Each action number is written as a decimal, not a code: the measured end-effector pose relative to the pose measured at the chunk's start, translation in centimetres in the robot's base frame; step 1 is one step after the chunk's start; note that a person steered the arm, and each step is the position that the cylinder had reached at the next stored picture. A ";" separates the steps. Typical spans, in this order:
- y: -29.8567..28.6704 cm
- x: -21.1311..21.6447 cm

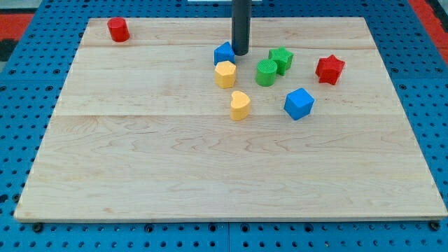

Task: Point at red star

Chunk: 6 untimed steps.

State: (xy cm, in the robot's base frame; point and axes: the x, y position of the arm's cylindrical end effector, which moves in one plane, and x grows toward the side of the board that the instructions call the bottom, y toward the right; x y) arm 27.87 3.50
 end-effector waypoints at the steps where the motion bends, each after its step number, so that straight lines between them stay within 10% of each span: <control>1: 6.8 -3.2; 3: 30.3 -0.2; 5: 26.9 8.5; 6: 24.3 5.2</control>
